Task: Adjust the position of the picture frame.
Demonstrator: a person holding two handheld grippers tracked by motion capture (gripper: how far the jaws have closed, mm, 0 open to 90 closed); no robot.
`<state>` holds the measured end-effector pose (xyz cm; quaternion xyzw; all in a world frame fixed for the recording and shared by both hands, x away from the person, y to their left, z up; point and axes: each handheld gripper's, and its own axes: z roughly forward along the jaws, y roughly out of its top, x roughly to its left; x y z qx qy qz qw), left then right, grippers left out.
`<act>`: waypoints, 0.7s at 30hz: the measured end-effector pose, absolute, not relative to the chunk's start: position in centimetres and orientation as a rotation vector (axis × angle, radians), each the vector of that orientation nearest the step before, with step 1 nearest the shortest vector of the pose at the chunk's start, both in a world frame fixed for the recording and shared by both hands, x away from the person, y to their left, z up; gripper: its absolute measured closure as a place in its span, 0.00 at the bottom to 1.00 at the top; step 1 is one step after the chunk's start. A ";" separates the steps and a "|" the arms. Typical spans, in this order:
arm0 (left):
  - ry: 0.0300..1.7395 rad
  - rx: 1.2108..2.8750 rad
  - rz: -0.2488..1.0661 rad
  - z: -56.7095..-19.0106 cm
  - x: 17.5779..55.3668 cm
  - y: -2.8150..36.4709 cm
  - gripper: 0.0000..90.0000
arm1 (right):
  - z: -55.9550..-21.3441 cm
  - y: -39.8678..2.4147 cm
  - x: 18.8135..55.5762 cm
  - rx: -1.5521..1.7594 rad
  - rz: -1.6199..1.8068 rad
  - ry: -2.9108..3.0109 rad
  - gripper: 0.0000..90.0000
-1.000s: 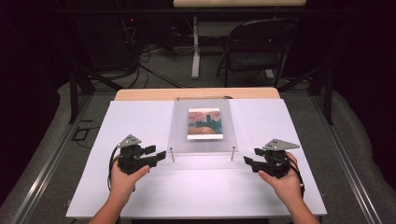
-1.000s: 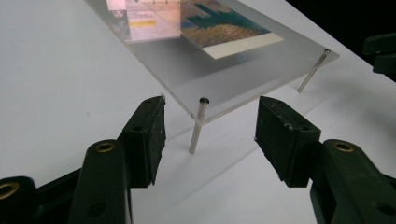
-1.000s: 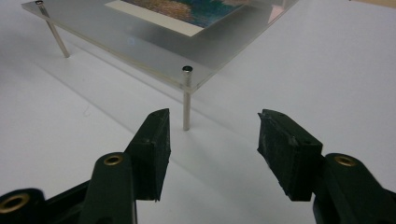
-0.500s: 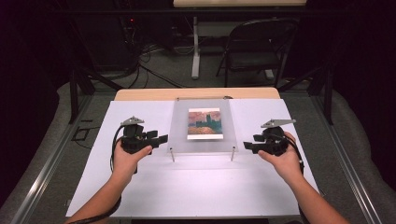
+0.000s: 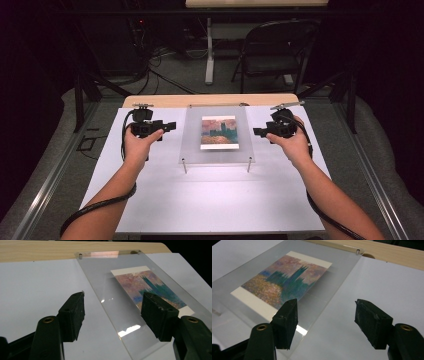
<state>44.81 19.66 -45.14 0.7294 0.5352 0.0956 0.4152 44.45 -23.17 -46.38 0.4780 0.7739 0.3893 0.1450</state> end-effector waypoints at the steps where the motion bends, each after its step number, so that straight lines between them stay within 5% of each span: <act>1: 1.345 1.834 0.235 -45.2 45.3 19.6 0.40 | -46.3 -23.0 44.9 1.384 1.114 2.227 0.38; 21: 1.383 1.870 0.145 -48.3 50.5 16.5 0.40 | -48.8 -19.4 50.3 1.443 1.080 2.256 0.38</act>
